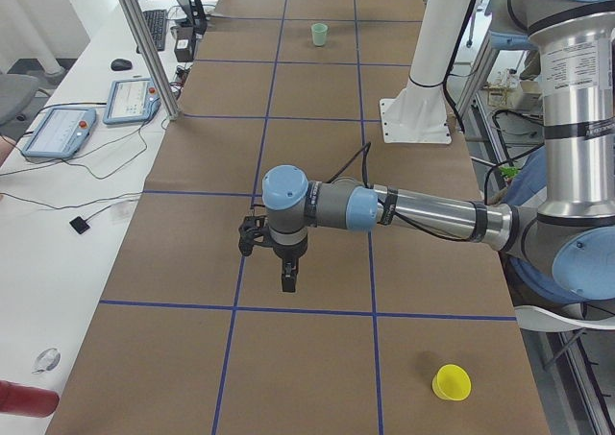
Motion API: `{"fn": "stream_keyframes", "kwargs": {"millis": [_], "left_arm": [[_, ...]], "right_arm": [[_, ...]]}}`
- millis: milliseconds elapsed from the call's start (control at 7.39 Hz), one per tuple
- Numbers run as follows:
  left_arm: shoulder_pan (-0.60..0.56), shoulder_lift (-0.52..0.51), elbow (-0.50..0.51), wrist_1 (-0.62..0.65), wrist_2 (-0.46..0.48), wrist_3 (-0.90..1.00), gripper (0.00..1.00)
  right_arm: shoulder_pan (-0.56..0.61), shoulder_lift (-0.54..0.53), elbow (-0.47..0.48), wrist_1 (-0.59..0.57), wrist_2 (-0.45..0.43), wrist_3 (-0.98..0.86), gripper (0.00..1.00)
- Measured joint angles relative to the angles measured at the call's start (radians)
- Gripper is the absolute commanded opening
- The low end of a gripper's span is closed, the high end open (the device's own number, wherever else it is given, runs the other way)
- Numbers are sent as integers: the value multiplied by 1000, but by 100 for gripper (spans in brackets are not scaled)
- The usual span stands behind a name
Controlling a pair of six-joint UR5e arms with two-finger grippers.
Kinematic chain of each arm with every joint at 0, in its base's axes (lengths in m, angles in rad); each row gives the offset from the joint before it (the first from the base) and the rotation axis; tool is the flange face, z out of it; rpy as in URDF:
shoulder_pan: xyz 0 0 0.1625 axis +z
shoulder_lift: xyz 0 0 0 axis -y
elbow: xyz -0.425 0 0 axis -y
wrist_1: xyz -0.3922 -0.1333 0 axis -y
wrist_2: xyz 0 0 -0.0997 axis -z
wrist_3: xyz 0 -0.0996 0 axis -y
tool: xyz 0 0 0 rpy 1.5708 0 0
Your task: Transfer and stack yellow cup on green cup
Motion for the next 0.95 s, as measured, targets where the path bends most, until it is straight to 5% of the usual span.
{"fn": "stream_keyframes", "kwargs": {"millis": [948], "left_arm": [[1,10,0,-36,-2,-1,100]], "right_arm": [[0,0,-1,0,6,0,100]]}}
